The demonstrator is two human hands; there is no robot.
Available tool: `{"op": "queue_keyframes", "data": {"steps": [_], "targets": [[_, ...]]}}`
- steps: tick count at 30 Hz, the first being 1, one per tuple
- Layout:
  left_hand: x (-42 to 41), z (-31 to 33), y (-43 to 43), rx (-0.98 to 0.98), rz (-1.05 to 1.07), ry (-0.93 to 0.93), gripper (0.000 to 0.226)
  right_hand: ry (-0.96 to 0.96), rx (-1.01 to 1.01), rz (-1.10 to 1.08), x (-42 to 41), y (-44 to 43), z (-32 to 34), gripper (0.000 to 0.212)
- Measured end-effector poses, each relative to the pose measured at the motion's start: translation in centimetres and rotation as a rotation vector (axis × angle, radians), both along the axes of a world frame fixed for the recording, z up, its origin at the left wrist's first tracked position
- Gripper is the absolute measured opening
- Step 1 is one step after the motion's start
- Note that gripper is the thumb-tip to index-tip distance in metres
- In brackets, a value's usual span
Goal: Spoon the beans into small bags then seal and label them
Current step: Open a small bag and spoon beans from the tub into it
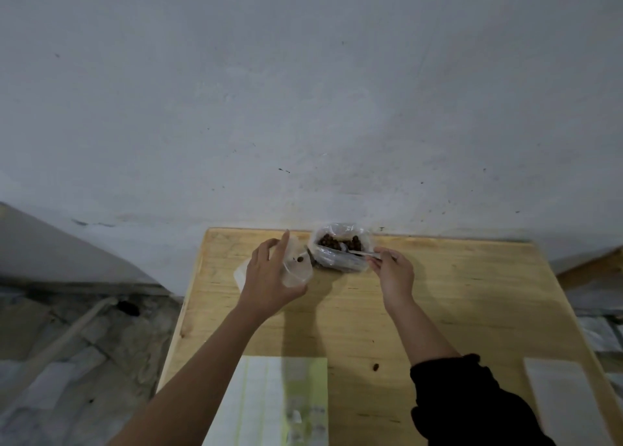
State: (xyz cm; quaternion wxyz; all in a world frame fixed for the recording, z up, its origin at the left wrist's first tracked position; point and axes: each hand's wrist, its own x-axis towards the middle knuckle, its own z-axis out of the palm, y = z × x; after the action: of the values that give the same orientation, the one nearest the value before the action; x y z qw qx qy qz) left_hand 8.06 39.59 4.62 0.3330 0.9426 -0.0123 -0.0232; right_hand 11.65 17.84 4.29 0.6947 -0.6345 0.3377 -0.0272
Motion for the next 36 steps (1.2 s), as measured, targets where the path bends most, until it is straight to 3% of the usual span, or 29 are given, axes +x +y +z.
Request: {"op": "queue_keyframes", "data": {"steps": [8, 13, 24, 32, 36], "targets": [[0.9, -0.4, -0.7, 0.044, -0.033, -0.011, 0.103, 0.032, 0.197, -0.142, 0.1, -1.3, 1.3, 0.019], [1.9, -0.1, -1.9, 0.100, -0.021, -0.019, 0.104, -0.061, 0.232, -0.162, 0.0, -2.5, 3.5, 0.021], [2.6, 0.1, -5.1, 0.064, -0.084, -0.009, 0.108, -0.220, -0.020, 0.265, -1.1, -2.6, 6.6, 0.020], [2.4, 0.5, -3.3, 0.014, -0.031, -0.066, 0.105, -0.244, -0.037, -0.040, -0.5, -3.9, 5.8, 0.020], [2.3, 0.6, -2.2, -0.026, -0.017, -0.073, 0.106, -0.161, 0.003, -0.045, -0.5, -3.1, 4.0, 0.020]]}}
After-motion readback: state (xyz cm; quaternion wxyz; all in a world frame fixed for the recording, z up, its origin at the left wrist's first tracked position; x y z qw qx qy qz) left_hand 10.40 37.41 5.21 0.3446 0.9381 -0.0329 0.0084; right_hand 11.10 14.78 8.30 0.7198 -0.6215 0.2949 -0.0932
